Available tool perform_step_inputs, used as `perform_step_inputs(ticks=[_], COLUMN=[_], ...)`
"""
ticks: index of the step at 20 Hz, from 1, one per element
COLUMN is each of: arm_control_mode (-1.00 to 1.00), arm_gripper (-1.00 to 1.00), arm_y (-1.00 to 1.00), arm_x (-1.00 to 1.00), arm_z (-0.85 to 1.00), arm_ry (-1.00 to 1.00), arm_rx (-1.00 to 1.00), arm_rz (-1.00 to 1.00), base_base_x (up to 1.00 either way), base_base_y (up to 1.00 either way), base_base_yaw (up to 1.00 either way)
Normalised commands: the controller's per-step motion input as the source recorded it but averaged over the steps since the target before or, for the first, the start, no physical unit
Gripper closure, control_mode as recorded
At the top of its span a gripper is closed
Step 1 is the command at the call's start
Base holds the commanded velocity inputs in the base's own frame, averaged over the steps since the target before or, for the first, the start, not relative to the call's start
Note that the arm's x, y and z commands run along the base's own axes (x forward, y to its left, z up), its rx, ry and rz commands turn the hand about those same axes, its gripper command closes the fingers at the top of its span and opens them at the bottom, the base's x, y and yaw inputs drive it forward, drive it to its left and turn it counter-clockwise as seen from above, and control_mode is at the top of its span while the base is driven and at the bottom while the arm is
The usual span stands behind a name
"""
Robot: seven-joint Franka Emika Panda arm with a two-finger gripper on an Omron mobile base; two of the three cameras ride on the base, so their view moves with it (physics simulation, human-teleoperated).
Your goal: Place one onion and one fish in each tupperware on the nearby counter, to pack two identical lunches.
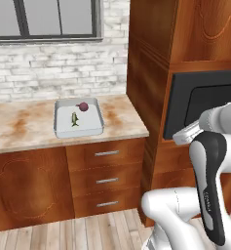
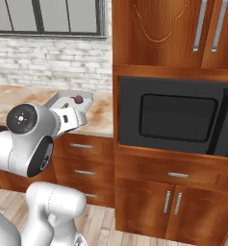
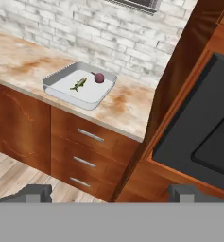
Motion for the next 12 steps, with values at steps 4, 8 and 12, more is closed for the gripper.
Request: perform_step_inputs(ticks=[4, 8, 12], arm_control_mode=[1.0, 1.0, 1.0], arm_gripper=[-1.0, -1.0, -1.0], arm_y=[0.0, 0.0, 0.0], arm_x=[0.0, 0.0, 0.0], arm_z=[0.0, 0.0, 0.0], arm_ry=[0.0, 0.0, 0.0], arm_rx=[0.0, 0.0, 0.0], arm_rz=[0.0, 0.0, 0.0], base_base_x=[-0.01, 0.0, 0.0], base_base_y=[-1.0, -1.0, -1.0], base_base_yaw=[-0.01, -0.03, -0.02])
